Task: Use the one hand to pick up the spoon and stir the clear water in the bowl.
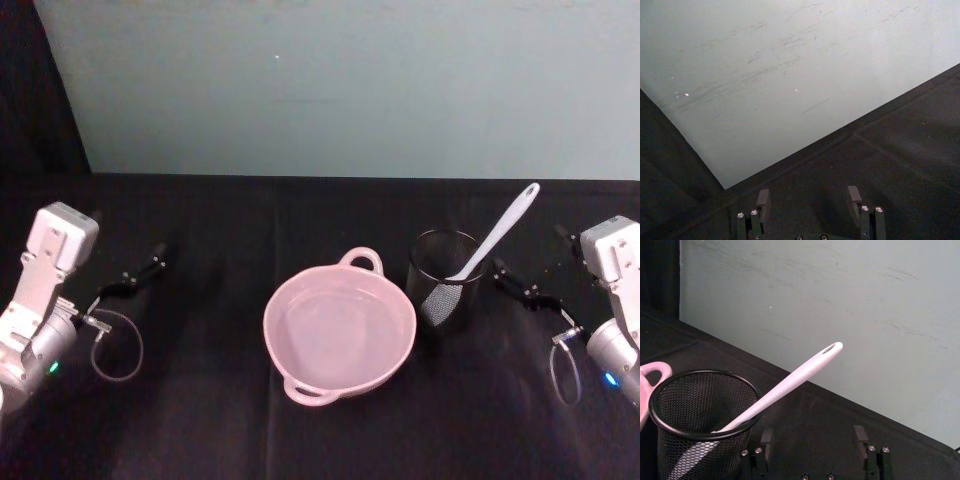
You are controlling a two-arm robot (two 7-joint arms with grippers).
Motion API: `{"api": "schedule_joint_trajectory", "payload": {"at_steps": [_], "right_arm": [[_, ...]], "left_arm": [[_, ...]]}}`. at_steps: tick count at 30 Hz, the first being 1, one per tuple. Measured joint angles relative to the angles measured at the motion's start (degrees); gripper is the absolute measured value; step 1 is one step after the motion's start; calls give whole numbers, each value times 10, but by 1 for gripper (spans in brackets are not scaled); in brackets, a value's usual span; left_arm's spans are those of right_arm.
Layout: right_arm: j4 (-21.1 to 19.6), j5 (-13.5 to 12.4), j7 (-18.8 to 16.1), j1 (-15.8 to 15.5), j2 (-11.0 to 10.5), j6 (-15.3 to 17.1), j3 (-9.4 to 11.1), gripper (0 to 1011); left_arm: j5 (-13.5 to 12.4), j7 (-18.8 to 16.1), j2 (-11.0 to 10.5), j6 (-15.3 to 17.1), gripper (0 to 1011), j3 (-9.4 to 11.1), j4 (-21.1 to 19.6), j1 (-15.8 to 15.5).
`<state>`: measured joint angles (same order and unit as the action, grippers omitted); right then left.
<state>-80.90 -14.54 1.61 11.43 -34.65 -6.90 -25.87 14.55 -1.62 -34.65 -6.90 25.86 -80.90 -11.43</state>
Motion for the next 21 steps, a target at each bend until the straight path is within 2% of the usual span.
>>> {"api": "schedule_joint_trajectory", "payload": {"at_steps": [21], "right_arm": [[0, 0, 0, 0, 0, 0, 0, 1002]], "left_arm": [[0, 0, 0, 0, 1005, 0, 0, 0]]}}
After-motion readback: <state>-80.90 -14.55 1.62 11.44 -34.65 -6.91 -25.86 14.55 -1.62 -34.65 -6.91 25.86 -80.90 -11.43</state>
